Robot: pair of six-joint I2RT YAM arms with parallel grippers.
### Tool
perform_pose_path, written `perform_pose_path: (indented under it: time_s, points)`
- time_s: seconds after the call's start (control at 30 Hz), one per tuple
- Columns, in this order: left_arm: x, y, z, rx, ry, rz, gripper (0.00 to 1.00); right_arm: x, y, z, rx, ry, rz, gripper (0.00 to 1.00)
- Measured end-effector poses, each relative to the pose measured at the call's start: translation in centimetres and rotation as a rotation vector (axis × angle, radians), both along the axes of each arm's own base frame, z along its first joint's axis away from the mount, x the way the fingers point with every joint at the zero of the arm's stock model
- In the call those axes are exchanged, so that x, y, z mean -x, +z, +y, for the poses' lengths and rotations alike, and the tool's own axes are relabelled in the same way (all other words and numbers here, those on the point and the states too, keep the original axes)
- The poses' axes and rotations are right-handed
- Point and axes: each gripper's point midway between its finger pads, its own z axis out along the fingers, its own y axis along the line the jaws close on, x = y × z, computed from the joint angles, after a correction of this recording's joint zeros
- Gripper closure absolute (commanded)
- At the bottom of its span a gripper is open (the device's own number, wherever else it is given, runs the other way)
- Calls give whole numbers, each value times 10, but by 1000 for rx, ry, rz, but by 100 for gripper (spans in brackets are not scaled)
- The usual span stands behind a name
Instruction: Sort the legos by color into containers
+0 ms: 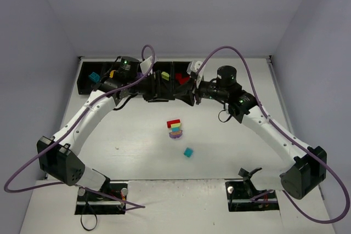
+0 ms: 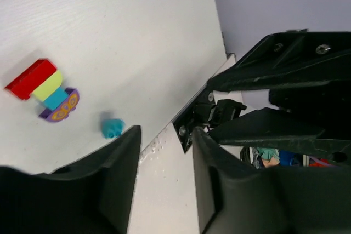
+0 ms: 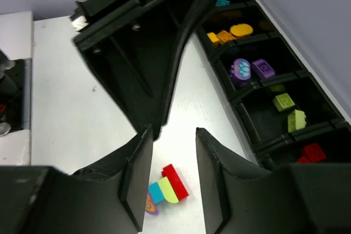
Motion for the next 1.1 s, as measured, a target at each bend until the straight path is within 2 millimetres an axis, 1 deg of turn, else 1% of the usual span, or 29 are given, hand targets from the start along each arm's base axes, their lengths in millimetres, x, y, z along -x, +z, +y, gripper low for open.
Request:
perform_pose_path:
  time_s: [0.03,0.07,0.1,0.13,0.17,0.2,0.23,0.27,0.3,0.37,0.47,0.5,0.6,0.7,0.73,0.8,0.87,0.93,1.03,1.07,1.1]
  points:
    - [0,-5,3,-23,7,4,58,-3,-1,-1,4,-21,2,61]
    - [0,-11,6,-51,13,5,48,-9,-8,-7,16,-78,19,57]
    - [1,-19,11,-91,19,3,48,-10,-9,-7,18,-84,20,57]
    - [0,-23,13,-108,22,-6,45,-14,-13,-11,18,-128,40,56]
    - [-1,-28,15,-126,21,-13,39,-17,-19,-15,22,-170,63,55]
    - [-1,-35,18,-146,21,-19,37,-19,-26,-20,26,-211,91,46]
    - [-1,-43,20,-166,21,-18,36,-21,-35,-25,28,-256,131,40]
    - [1,-57,24,-202,18,-12,35,-23,-45,-32,31,-306,174,30]
    - [2,-62,26,-213,16,-10,35,-24,-54,-37,37,-348,212,28]
    - [7,-82,30,-268,4,-9,34,-29,-73,-53,38,-459,296,25]
    - [21,-97,29,-324,-47,-31,34,-36,-96,-81,34,-629,419,27]
    - [28,-99,25,-334,-75,-51,34,-39,-101,-91,23,-686,458,28]
    - [53,-101,11,-365,-183,-140,34,-52,-111,-132,-36,-870,555,28]
    - [85,-101,-10,-377,-332,-246,34,-61,-118,-172,-97,-1034,624,28]
    - [94,-102,-17,-377,-373,-273,34,-63,-120,-183,-116,-1078,647,28]
    - [112,-106,-31,-385,-452,-310,34,-66,-123,-199,-146,-1142,684,28]
    - [123,-117,-42,-410,-502,-314,34,-66,-127,-212,-172,-1194,724,27]
    - [132,-133,-53,-459,-533,-312,34,-67,-131,-225,-202,-1245,762,27]
    - [145,-160,-69,-534,-560,-289,33,-67,-138,-239,-233,-1306,803,27]
    - [151,-170,-73,-560,-565,-273,32,-67,-141,-243,-237,-1325,812,24]
    - [156,-180,-76,-587,-568,-260,31,-67,-143,-246,-242,-1341,822,24]
